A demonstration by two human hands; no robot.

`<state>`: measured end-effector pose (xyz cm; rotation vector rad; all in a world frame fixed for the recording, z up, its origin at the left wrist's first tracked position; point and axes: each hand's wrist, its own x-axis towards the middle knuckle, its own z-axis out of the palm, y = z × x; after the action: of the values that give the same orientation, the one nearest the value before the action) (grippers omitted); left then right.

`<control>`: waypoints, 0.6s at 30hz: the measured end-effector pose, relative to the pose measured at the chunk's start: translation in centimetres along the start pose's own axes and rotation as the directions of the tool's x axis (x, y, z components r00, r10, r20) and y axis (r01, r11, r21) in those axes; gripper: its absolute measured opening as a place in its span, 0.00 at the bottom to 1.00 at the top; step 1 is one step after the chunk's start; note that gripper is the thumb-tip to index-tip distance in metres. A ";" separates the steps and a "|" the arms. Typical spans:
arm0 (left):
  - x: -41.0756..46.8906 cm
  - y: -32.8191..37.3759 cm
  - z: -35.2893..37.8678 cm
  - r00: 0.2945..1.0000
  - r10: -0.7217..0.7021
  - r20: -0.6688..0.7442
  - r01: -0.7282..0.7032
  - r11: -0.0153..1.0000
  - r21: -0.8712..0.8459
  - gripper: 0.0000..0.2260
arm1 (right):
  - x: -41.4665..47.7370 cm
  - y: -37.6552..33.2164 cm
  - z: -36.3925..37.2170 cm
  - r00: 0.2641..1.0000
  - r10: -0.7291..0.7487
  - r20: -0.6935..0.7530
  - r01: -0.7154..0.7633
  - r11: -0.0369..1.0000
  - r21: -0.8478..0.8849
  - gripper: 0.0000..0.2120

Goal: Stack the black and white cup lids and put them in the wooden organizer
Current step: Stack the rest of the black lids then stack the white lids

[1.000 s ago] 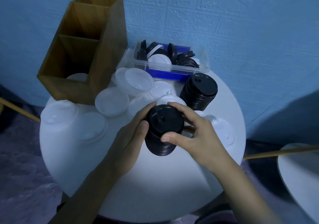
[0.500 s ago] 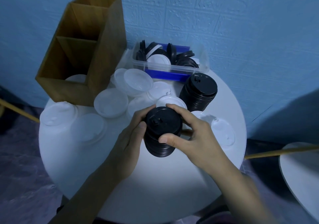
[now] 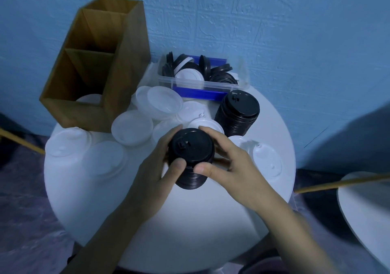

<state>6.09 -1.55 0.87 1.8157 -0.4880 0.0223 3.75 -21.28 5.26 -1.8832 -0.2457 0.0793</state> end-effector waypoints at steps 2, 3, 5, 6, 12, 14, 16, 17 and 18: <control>0.1 -0.4 -0.3 1.000 -0.015 0.003 0.015 1.000 -0.022 0.35 | 0.2 -0.1 0.0 1.000 0.002 0.011 -0.001 0.999 -0.035 0.30; 0.1 -0.7 -0.2 1.000 -0.017 0.012 0.017 0.999 -0.034 0.36 | 0.3 -0.2 -0.3 1.000 0.005 0.017 -0.004 0.998 -0.055 0.30; 0.0 -0.9 -0.2 1.000 -0.021 0.023 0.023 0.998 -0.058 0.37 | 0.5 -0.4 -1.1 0.999 -0.001 0.047 0.007 0.992 -0.128 0.30; 0.0 -0.8 -0.2 0.999 -0.027 0.020 0.029 0.998 -0.060 0.36 | 0.6 -0.6 -1.6 0.997 0.000 0.072 0.012 0.984 -0.177 0.31; 0.1 -0.9 -0.2 0.999 -0.040 0.006 0.040 0.999 -0.033 0.33 | 3.1 -4.1 -5.2 0.965 0.108 0.240 0.058 0.802 -0.595 0.24; 0.1 -1.0 -0.1 0.999 -0.043 0.000 0.043 0.998 -0.047 0.32 | 4.4 -6.0 -6.2 0.973 0.078 0.219 0.093 0.733 -0.674 0.18; 0.2 -0.9 0.0 0.999 -0.047 -0.010 0.046 0.997 -0.057 0.31 | 6.3 -7.6 -7.0 0.992 0.006 0.124 0.087 0.673 -0.734 0.15; 0.2 -0.9 0.0 0.999 -0.050 -0.019 0.049 0.996 -0.069 0.31 | 7.7 -8.1 -7.3 0.997 -0.032 0.066 0.071 0.646 -0.760 0.14; 0.2 -1.0 0.0 0.998 -0.054 -0.028 0.052 0.996 -0.078 0.31 | 9.3 -8.2 -7.6 0.998 -0.065 0.013 0.051 0.621 -0.783 0.13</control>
<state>6.57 -1.42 -0.03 1.7492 -0.4137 -0.0051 13.05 -23.93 16.11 -2.7626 -0.3700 -0.1153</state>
